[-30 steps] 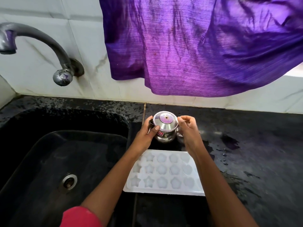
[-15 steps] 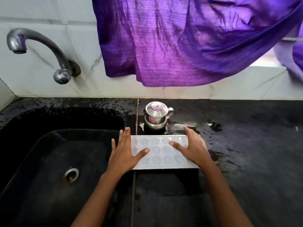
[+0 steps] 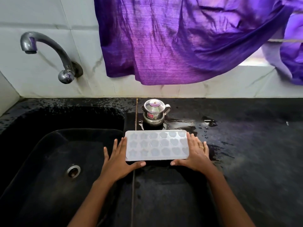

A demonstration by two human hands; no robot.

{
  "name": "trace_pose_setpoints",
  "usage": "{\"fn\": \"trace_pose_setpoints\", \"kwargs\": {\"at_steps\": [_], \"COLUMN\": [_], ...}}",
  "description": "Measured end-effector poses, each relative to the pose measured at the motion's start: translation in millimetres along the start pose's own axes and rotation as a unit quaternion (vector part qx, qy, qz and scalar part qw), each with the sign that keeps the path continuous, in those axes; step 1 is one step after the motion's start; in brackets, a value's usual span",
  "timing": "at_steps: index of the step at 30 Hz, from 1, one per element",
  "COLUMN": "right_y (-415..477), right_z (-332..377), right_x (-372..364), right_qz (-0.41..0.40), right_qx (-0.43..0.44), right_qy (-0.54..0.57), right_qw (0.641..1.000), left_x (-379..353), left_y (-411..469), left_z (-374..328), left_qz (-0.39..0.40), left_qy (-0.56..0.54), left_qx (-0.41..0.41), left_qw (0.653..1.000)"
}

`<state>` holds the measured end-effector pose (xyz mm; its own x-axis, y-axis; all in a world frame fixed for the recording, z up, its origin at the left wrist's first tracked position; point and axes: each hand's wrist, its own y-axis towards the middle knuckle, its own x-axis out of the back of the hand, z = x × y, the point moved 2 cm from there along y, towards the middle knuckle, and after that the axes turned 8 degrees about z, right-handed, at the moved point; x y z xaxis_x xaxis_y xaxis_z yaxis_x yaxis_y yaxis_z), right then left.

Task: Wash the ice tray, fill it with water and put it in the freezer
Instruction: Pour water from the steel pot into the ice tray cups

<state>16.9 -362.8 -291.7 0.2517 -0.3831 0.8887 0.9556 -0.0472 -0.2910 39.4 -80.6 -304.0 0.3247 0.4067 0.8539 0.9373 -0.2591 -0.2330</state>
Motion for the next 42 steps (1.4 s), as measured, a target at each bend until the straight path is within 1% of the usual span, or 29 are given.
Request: {"fn": "trace_pose_setpoints", "kwargs": {"at_steps": [4,8,13,18,23,30,38,42], "right_y": [-1.8,-1.9,-1.2,-3.0,-13.7,-35.0,-60.6,-77.3], "right_z": [-1.3,-0.7,1.7,1.8,3.3,17.1,57.2,80.0], "right_x": [2.0,3.6,2.2,2.9,4.3,11.0,8.7,6.1], "right_qz": [-0.008,-0.012,-0.02,-0.03,-0.03,-0.04,-0.049,-0.038], "right_qx": [0.015,0.019,0.045,0.048,0.049,0.064,0.115,0.127], "right_qy": [0.01,0.019,0.051,0.075,0.08,0.076,0.096,0.096], "right_qw": [1.0,1.0,0.998,0.996,0.995,0.994,0.988,0.987], "left_x": [-2.3,-6.3,-8.5,-10.6,-13.3,-3.9,13.7,23.3], "left_y": [2.5,5.5,6.3,1.6,-11.4,-41.2,-84.3,-114.2], "left_z": [2.1,4.9,2.7,0.2,-1.4,-0.5,24.2,35.2], "left_qz": [-0.005,-0.009,-0.023,-0.037,-0.047,-0.085,-0.112,-0.118], "left_qy": [-0.036,-0.041,-0.089,-0.106,-0.117,-0.139,-0.138,-0.156], "left_qx": [-0.026,-0.035,-0.064,-0.073,-0.073,-0.092,-0.072,-0.055], "left_qw": [0.999,0.998,0.994,0.991,0.989,0.982,0.981,0.979]}}
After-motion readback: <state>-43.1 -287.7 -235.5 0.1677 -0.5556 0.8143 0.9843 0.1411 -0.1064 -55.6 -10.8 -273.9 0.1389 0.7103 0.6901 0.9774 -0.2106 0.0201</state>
